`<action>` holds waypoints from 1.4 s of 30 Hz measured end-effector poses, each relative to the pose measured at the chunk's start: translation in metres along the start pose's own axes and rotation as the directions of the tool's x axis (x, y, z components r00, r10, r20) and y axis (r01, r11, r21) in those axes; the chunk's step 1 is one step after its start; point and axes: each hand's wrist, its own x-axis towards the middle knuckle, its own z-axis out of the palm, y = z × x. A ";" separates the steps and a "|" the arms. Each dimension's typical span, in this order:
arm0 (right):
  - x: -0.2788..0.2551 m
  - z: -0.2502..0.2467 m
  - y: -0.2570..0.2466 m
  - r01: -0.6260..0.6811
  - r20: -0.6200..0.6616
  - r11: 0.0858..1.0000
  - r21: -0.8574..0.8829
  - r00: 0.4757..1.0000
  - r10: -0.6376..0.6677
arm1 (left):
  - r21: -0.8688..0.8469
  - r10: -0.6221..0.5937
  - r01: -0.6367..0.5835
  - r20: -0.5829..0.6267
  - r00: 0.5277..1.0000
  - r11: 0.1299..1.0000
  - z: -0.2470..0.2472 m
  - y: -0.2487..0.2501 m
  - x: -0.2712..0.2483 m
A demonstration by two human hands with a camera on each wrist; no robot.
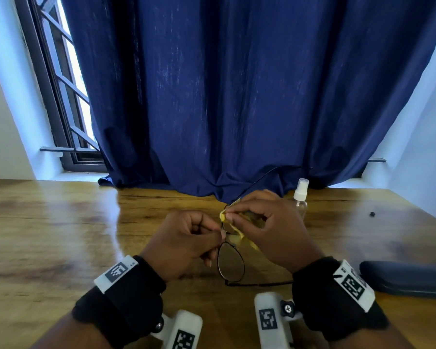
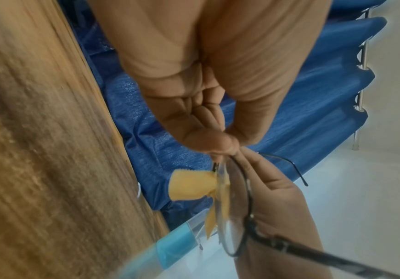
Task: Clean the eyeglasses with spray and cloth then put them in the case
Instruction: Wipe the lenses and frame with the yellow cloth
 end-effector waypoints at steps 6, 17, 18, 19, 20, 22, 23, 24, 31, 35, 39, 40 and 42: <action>0.000 -0.008 0.012 -0.058 -0.009 0.996 -0.064 0.998 0.057 | 0.012 -0.006 0.006 0.000 1.000 1.000 -0.001 -0.001 -0.001; -0.001 -0.003 0.012 -0.128 -0.074 0.988 -0.088 0.990 0.122 | 0.025 0.020 -0.020 -0.023 1.000 0.999 0.001 -0.003 0.001; -0.001 -0.003 0.012 -0.130 -0.036 0.988 -0.086 0.991 0.128 | 0.023 0.019 -0.018 -0.037 0.999 1.000 0.000 -0.003 0.001; -0.001 -0.002 0.010 -0.123 0.003 0.990 -0.071 0.992 0.124 | 0.020 0.017 -0.016 -0.054 0.998 1.000 -0.001 -0.003 0.001; -0.002 -0.001 0.008 -0.111 0.034 0.993 -0.040 0.993 0.112 | 0.017 0.014 -0.013 -0.067 0.998 1.000 -0.002 -0.003 0.002; -0.002 0.001 0.006 -0.096 0.067 0.994 0.051 0.993 0.092 | 0.016 0.011 -0.010 -0.077 0.997 1.000 -0.004 -0.003 0.003; -0.002 0.002 0.005 -0.102 0.078 0.990 0.093 0.992 0.094 | 0.022 0.012 -0.010 -0.075 0.997 1.000 -0.004 -0.003 0.003; -0.002 0.002 0.004 -0.110 0.087 0.986 0.123 0.991 0.100 | 0.030 0.017 -0.014 -0.071 0.997 0.999 -0.003 -0.003 0.002; -0.001 0.000 0.002 -0.120 0.126 0.978 0.168 0.987 0.099 | 0.105 0.051 -0.043 -0.068 0.996 0.994 -0.003 -0.002 0.001; -0.002 -0.001 0.010 -0.208 0.123 0.965 0.162 0.974 0.190 | 0.135 0.056 -0.048 -0.057 0.997 0.990 -0.003 -0.004 0.001; -0.003 0.000 0.009 -0.191 0.002 0.977 0.095 0.981 0.192 | 0.123 0.052 -0.048 -0.030 0.998 0.991 -0.003 -0.002 0.001; -0.003 0.001 0.008 -0.203 -0.037 0.975 0.091 0.978 0.207 | 0.128 0.050 -0.048 -0.017 0.999 0.991 -0.002 -0.001 0.000; -0.003 0.005 0.006 -0.229 -0.106 0.968 0.105 0.965 0.240 | 0.138 0.048 -0.048 0.001 0.999 0.989 0.000 -0.001 -0.002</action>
